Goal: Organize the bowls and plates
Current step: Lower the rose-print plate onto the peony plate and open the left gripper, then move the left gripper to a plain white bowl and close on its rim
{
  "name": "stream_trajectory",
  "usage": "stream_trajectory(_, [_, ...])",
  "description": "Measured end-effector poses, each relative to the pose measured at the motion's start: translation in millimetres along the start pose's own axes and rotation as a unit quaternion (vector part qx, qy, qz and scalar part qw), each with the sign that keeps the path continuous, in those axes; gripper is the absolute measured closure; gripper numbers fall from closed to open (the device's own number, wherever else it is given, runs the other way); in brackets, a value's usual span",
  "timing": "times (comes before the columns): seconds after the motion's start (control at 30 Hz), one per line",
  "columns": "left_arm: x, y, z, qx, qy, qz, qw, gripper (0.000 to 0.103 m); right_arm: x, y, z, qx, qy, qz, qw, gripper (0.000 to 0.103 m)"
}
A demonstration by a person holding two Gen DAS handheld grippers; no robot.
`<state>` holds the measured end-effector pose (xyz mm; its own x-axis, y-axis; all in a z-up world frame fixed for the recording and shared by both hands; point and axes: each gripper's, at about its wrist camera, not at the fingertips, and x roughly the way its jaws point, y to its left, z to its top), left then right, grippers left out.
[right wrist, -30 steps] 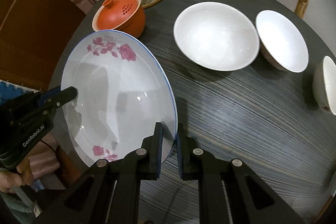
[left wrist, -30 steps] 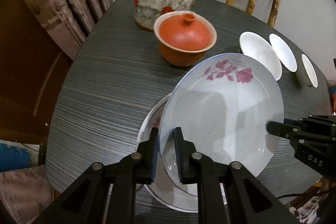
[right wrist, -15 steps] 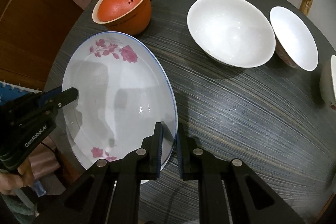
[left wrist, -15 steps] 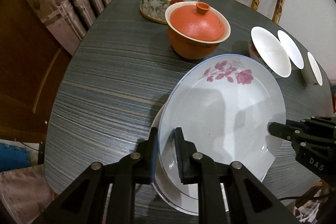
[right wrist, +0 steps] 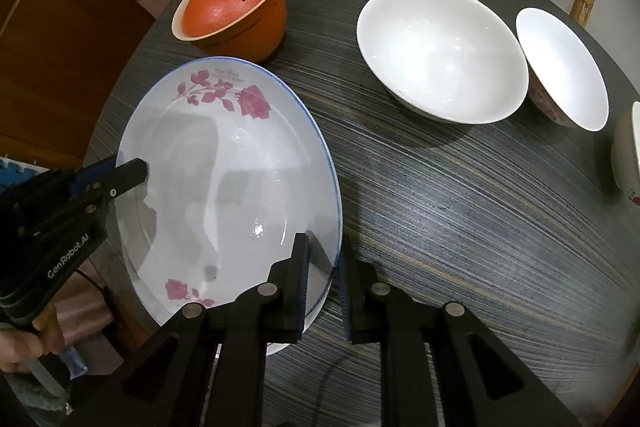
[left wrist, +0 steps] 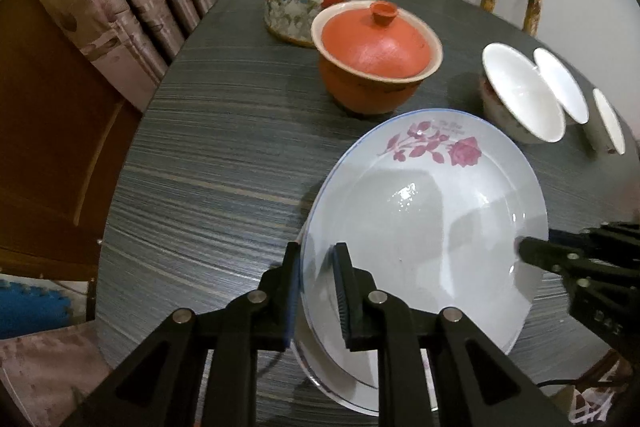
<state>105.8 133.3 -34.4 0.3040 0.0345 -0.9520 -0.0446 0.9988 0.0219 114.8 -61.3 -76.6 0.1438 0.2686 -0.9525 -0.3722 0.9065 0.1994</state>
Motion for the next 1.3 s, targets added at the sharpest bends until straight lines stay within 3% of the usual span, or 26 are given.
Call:
stream_trajectory(0.47, [-9,-6,1,0.013,-0.012,0.023,0.9996,0.086,-4,7,-1,-0.012,-0.008,0.016,1.000,0.081])
stream_trajectory(0.73, [-44,-23,13,0.022,-0.061,0.055,0.9964,0.086,-36,-4,0,-0.034,-0.041,0.015,0.998,0.080])
stream_trajectory(0.8, [-53,-33,18,0.031,-0.070,0.051,0.9958,0.080,-45,-14,1,-0.029,-0.053,0.010,0.998,0.080])
stream_trajectory(1.0, [-71,-87,44,0.056,-0.082,0.010,0.9950,0.078,-71,-71,3,0.004,-0.066,-0.009,0.998,0.079])
stream_trajectory(1.3, [-69,-207,89,0.090,-0.051,-0.103,0.9893,0.078,-110,-205,-7,0.090,-0.075,-0.060,0.991,0.079])
